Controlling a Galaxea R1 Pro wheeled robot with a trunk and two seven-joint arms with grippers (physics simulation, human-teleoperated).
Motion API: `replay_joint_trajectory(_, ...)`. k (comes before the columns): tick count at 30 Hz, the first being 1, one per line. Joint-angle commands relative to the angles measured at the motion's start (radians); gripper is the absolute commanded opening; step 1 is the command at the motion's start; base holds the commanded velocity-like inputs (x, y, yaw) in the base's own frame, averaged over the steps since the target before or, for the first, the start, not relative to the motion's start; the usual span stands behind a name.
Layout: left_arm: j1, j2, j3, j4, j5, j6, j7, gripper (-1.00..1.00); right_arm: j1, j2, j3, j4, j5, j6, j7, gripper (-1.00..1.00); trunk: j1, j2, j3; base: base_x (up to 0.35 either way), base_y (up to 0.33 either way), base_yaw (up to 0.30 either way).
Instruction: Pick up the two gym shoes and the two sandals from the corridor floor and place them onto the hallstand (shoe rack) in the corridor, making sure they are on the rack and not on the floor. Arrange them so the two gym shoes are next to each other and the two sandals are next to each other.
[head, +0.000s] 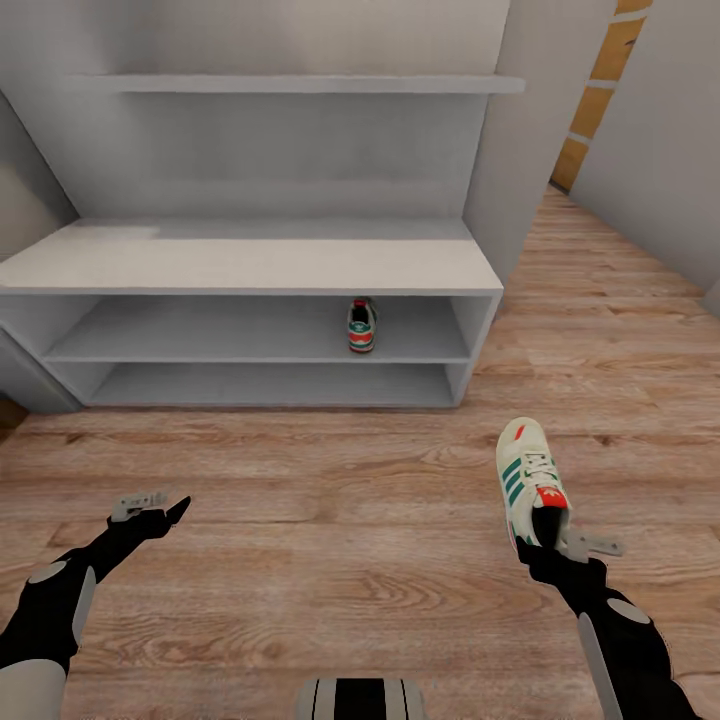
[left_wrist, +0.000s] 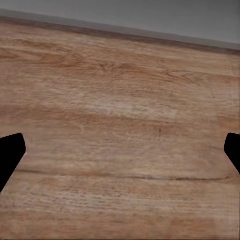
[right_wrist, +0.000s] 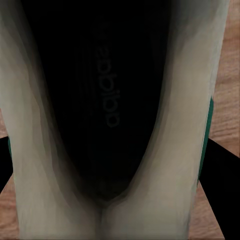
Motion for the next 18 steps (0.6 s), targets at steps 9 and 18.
replay_joint_trajectory(9, -0.001, -0.002, 0.004, -0.001, -0.003, 0.007, -0.007, 1.00, 0.000, 0.000, 0.000, -0.002, 0.000, 0.006, 0.001, -1.00, 0.000, 0.000, -0.001, 0.052, 0.314, 0.000)
replay_joint_trajectory(18, -0.001, -0.001, 0.004, -0.001, -0.003, 0.008, -0.007, 1.00, 0.000, 0.000, 0.000, -0.002, 0.000, 0.006, 0.001, -1.00, 0.000, 0.000, -0.001, 0.049, 0.323, 0.000)
